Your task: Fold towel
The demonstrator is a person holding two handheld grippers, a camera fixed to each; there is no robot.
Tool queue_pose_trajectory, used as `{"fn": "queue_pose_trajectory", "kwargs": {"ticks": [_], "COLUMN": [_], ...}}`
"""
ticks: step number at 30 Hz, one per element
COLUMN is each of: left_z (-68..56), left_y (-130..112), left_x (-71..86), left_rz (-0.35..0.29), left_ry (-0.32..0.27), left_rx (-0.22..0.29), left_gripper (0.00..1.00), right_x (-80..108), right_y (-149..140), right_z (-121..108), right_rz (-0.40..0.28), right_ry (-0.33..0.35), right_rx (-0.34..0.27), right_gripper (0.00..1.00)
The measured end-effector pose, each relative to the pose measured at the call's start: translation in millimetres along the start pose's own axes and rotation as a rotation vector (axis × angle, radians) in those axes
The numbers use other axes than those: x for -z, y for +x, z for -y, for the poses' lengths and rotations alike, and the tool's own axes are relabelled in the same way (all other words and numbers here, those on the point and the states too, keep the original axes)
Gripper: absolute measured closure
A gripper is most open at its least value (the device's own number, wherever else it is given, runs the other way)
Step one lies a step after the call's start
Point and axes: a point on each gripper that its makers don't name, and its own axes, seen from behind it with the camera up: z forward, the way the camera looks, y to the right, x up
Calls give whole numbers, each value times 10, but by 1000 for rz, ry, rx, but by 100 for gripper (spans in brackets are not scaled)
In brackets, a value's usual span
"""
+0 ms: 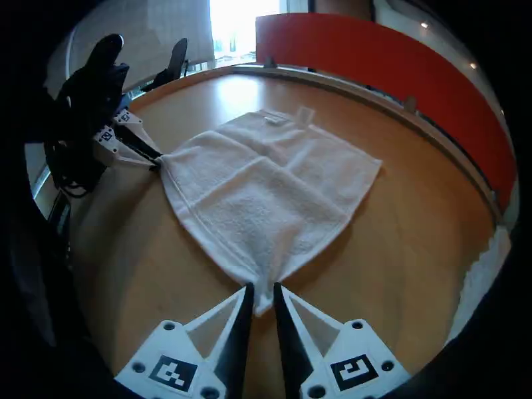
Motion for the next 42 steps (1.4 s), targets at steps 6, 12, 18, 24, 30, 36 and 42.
{"fn": "queue_pose_trajectory", "kwargs": {"ticks": [6,12,18,24,30,36,42], "left_z": [12,19,31,69,100,94,60], "left_y": [17,21,133,334,487,625,764], "left_x": [-2,14,72,186,297,434,581], "left_rz": [1,1,-14,-51,-72,-87,-100], "left_ry": [10,13,20,30,42,46,44], "left_rx": [31,61,87,117,127,137,146], "left_gripper": [84,84,85,85,85,85,85], "right_x": [0,21,85,171,273,410,568], "right_y": [72,119,223,354,479,658,816], "right_z": [18,5,-29,-70,-106,-154,-210], "right_rz": [-16,-22,-43,-70,-90,-122,-147], "right_ry": [-3,-6,-15,-23,-30,-40,-48], "right_rx": [-11,-6,-2,4,17,16,15], "right_gripper": [87,87,87,87,87,88,88]}}
